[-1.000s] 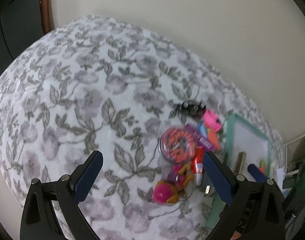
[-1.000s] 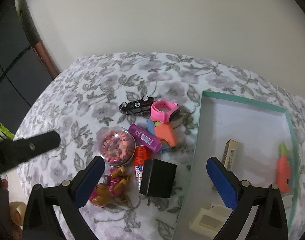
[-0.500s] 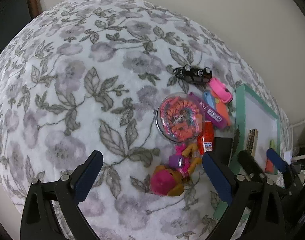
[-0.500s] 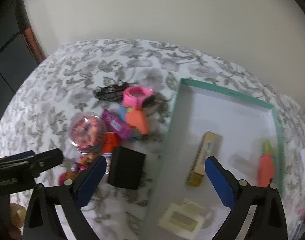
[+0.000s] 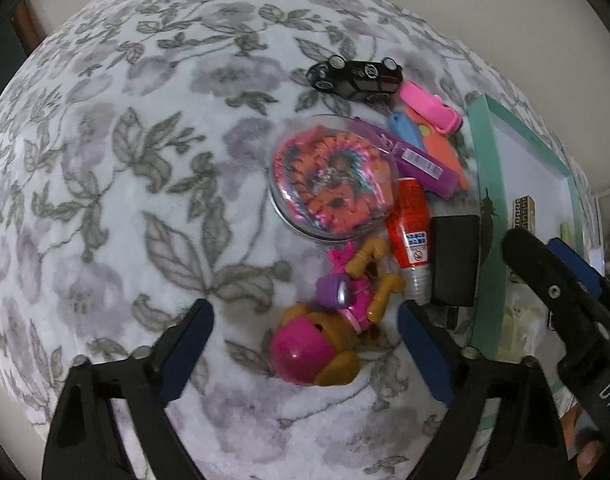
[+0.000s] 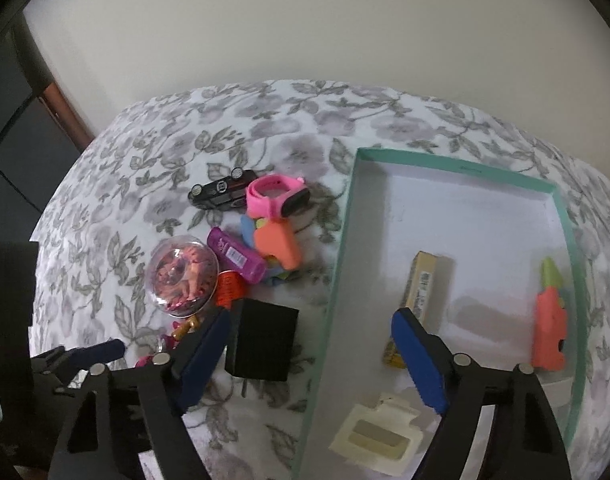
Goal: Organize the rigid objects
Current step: 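Move both tools back over the pile of items beside the tray, then grasp the pink-orange toy figure with the left tool while the right tool grasps the black charger plug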
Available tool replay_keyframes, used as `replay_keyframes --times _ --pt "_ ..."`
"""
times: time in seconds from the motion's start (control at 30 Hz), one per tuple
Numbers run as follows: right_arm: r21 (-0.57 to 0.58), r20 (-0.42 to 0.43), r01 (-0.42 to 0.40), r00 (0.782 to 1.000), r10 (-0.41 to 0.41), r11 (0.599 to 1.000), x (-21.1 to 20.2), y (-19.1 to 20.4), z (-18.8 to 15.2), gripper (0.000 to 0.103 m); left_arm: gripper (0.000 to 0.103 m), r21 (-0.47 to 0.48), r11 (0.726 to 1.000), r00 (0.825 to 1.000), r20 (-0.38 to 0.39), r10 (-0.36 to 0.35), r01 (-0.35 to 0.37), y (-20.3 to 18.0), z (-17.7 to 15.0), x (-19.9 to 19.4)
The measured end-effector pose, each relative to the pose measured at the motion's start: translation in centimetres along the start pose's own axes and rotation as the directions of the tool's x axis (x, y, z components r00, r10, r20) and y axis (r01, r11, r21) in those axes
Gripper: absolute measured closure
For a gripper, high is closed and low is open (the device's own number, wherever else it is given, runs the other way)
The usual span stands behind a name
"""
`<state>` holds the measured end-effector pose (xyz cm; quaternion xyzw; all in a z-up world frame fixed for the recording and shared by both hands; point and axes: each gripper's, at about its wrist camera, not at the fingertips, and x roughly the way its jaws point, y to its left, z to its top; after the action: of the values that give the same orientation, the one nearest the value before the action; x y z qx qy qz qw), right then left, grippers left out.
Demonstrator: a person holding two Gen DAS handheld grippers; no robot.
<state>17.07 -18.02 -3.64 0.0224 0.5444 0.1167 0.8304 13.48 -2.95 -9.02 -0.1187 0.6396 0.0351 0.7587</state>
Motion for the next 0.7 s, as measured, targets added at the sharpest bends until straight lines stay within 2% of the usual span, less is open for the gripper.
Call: replay_keyframes --times 0.1,0.13,0.33,0.47,0.53,0.7 --pt "0.007 0.002 -0.04 0.999 0.04 0.999 0.2 0.3 -0.1 0.026 0.022 0.003 1.0 1.0 -0.01 -0.013 0.013 -0.2 -0.2 0.4" --pt "0.007 0.003 -0.047 0.999 0.047 0.999 0.2 0.4 -0.1 0.027 0.027 0.003 1.0 1.0 -0.013 -0.018 0.018 -0.3 -0.2 0.5" --pt "0.017 -0.008 -0.086 0.996 0.087 0.996 0.6 0.8 -0.3 0.042 0.044 0.021 0.999 0.999 -0.013 -0.047 0.047 -1.4 -0.5 0.7" --pt "0.036 -0.031 -0.115 0.993 0.117 0.993 1.2 0.8 -0.5 0.05 0.05 0.008 0.999 0.999 0.015 -0.043 0.043 -1.7 -0.2 0.0" --pt "0.044 -0.041 -0.123 0.991 0.125 0.991 1.5 0.7 -0.6 0.051 0.053 -0.004 1.0 0.999 0.035 -0.024 0.025 -1.5 0.1 -0.4" --pt "0.051 -0.064 -0.128 0.989 0.131 0.991 2.2 0.9 -0.8 0.051 0.053 -0.056 0.998 0.999 0.052 -0.012 0.015 -0.3 0.5 -0.7"
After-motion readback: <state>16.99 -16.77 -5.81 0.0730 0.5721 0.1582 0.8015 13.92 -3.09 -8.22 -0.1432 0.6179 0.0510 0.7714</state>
